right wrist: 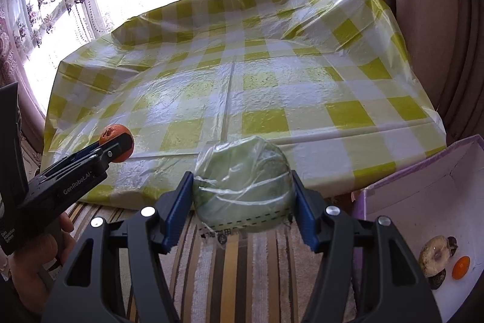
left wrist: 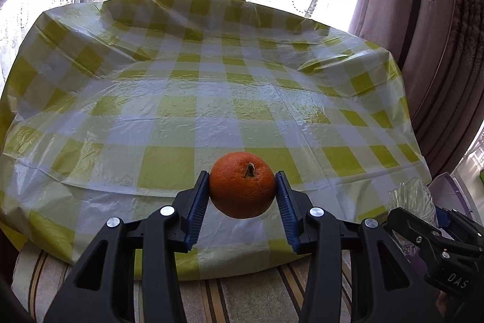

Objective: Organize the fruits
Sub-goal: 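Lift and carry the tangerine and wrapped cabbage over the white box, then lower into the box and open both tools to release tangerine and cabbage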

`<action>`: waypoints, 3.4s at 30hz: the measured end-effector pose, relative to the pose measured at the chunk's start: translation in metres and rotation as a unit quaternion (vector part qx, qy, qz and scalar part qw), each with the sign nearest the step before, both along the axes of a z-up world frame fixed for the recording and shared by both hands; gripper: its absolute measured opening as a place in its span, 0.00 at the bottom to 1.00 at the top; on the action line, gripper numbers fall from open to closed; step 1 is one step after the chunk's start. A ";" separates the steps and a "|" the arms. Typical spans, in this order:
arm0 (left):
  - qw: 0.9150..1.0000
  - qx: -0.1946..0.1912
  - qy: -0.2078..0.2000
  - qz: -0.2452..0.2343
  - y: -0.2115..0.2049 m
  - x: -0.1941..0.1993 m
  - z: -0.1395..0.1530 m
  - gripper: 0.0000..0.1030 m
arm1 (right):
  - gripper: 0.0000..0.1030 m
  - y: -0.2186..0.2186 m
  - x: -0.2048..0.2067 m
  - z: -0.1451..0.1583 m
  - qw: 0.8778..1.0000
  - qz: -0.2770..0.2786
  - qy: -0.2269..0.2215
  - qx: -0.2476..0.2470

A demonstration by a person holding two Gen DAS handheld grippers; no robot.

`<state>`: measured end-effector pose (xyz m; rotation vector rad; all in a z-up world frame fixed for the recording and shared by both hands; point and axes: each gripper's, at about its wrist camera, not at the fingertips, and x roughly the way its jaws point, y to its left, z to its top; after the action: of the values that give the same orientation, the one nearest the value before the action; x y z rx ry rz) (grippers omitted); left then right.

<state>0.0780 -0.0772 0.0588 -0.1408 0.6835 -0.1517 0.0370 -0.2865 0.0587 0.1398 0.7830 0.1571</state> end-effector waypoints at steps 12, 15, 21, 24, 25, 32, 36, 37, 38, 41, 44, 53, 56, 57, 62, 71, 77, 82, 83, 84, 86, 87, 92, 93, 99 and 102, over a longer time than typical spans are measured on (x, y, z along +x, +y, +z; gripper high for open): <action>0.995 0.029 -0.006 -0.096 -0.083 -0.010 0.001 0.41 | 0.60 -0.087 -0.024 0.006 0.997 -0.081 0.000 0.004; 0.991 0.038 -0.009 -0.125 -0.108 -0.013 0.000 0.41 | 0.60 -0.108 -0.029 0.005 0.995 -0.101 0.001 -0.001; 0.978 0.059 -0.016 -0.199 -0.162 -0.023 -0.001 0.41 | 0.60 -0.150 -0.041 -0.003 0.989 -0.147 0.013 -0.011; 0.969 0.069 -0.020 -0.237 -0.188 -0.027 -0.004 0.41 | 0.60 -0.171 -0.047 -0.009 0.985 -0.170 0.021 -0.018; 0.966 0.072 -0.021 -0.249 -0.197 -0.028 -0.004 0.41 | 0.60 -0.178 -0.048 -0.011 0.983 -0.178 0.023 -0.021; 0.936 0.097 -0.014 -0.339 -0.254 -0.034 -0.013 0.41 | 0.60 -0.218 -0.054 -0.026 0.972 -0.221 0.048 -0.059; 0.917 0.114 -0.010 -0.383 -0.283 -0.039 -0.019 0.41 | 0.60 -0.236 -0.055 -0.032 0.967 -0.236 0.066 -0.067; 0.914 0.117 -0.012 -0.387 -0.288 -0.039 -0.019 0.41 | 0.60 -0.240 -0.055 -0.033 0.966 -0.238 0.069 -0.074; 0.912 0.121 -0.012 -0.391 -0.294 -0.039 -0.019 0.41 | 0.60 -0.243 -0.056 -0.033 0.964 -0.241 0.072 -0.079; 0.904 0.129 -0.010 -0.408 -0.309 -0.039 -0.021 0.41 | 0.60 -0.249 -0.054 -0.037 0.961 -0.242 0.090 -0.101; 0.900 0.135 -0.012 -0.415 -0.320 -0.039 -0.022 0.41 | 0.60 -0.256 -0.053 -0.044 0.958 -0.242 0.108 -0.110; 0.880 0.188 0.051 -0.434 -0.356 -0.030 -0.046 0.41 | 0.60 -0.264 -0.041 -0.056 0.955 -0.225 0.131 -0.142; 0.865 0.207 0.084 -0.450 -0.364 -0.029 -0.063 0.41 | 0.60 -0.267 -0.037 -0.063 0.951 -0.224 0.151 -0.148; 0.864 0.213 0.092 -0.447 -0.365 -0.028 -0.067 0.41 | 0.60 -0.267 -0.036 -0.066 0.950 -0.223 0.158 -0.150; 0.863 0.228 0.111 -0.438 -0.369 -0.022 -0.077 0.41 | 0.60 -0.265 -0.029 -0.081 0.940 -0.212 0.202 -0.174; 0.854 0.258 0.133 -0.431 -0.375 -0.014 -0.097 0.41 | 0.60 -0.266 -0.023 -0.087 0.935 -0.212 0.221 -0.180; 0.854 0.254 0.145 -0.431 -0.375 -0.006 -0.104 0.41 | 0.60 -0.269 -0.021 -0.092 0.933 -0.218 0.222 -0.181; 0.854 0.252 0.144 -0.432 -0.376 -0.006 -0.106 0.42 | 0.60 -0.267 -0.023 -0.091 0.933 -0.220 0.219 -0.183; 0.854 0.252 0.145 -0.432 -0.380 -0.008 -0.108 0.42 | 0.60 -0.267 -0.024 -0.091 0.933 -0.220 0.219 -0.183; 0.854 0.252 0.146 -0.432 -0.381 -0.006 -0.109 0.42 | 0.60 -0.268 -0.025 -0.091 0.933 -0.222 0.219 -0.182; 0.855 0.249 0.144 -0.432 -0.382 -0.005 -0.108 0.44 | 0.64 -0.269 -0.026 -0.089 0.933 -0.225 0.214 -0.180; 0.856 0.247 0.140 -0.432 -0.381 -0.006 -0.106 0.52 | 0.68 -0.268 -0.026 -0.087 0.933 -0.229 0.209 -0.181; 0.858 0.244 0.125 -0.434 -0.380 -0.010 -0.099 0.69 | 0.79 -0.263 -0.027 -0.082 0.933 -0.229 0.198 -0.195; 0.859 0.243 0.125 -0.433 -0.380 -0.010 -0.098 0.69 | 0.79 -0.263 -0.027 -0.081 0.934 -0.230 0.195 -0.193; 0.862 0.230 0.115 -0.438 -0.376 -0.012 -0.090 0.69 | 0.79 -0.264 -0.031 -0.076 0.934 -0.240 0.183 -0.191; 0.869 0.213 0.098 -0.435 -0.367 -0.019 -0.072 0.74 | 0.79 -0.264 -0.034 -0.068 0.936 -0.248 0.163 -0.191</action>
<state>0.0591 -0.4443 -0.0134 0.6043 0.9317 -0.8560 0.0029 -0.5503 -0.0095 -0.0108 1.0695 -0.5091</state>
